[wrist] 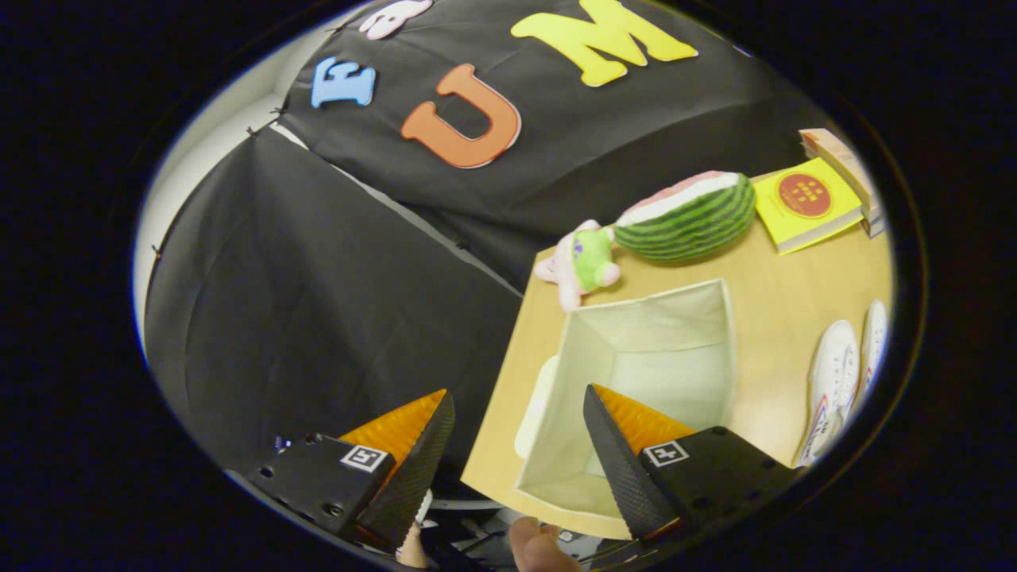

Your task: Open the storage box then place both shoes into the box .Put the left shoe in first, then the right shoe, with the right side of both shoes facing outward in a uniform manner.

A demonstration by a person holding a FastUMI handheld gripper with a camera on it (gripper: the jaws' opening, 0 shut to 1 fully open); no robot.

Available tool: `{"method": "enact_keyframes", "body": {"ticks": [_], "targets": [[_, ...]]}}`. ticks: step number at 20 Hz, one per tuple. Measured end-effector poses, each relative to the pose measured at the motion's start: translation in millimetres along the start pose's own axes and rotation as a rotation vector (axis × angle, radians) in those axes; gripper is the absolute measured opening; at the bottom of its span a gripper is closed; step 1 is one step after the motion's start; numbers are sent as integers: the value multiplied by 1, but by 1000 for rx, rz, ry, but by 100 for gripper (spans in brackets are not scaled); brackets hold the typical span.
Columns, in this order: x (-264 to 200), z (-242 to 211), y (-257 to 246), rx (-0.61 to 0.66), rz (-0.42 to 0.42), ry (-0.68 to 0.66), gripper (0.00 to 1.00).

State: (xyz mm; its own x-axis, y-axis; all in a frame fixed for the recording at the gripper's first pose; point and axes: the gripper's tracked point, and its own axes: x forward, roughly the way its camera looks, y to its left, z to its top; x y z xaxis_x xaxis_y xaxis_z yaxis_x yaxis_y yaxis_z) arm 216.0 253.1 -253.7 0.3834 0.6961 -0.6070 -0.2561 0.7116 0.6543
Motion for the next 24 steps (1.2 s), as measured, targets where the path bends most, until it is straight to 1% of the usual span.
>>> {"method": "enact_keyframes", "body": {"ticks": [3,6,9,10,13,14,16,17,20,23,24], "targets": [[-13,-10,-61,7,-90,53,100],[-32,-10,-121,5,-171,72,100],[-51,-16,-179,-13,-286,99,100],[-58,-21,-197,-22,-321,121,100],[-74,-38,-237,-61,-392,180,100],[-82,-42,-255,-91,-435,199,100],[-96,-47,-294,-155,-557,218,100],[-100,-53,-308,-167,-590,235,100],[-107,-66,-334,-152,-637,273,100],[-120,-79,-365,-143,-719,345,99],[-122,-83,-370,-139,-721,372,92]]}}
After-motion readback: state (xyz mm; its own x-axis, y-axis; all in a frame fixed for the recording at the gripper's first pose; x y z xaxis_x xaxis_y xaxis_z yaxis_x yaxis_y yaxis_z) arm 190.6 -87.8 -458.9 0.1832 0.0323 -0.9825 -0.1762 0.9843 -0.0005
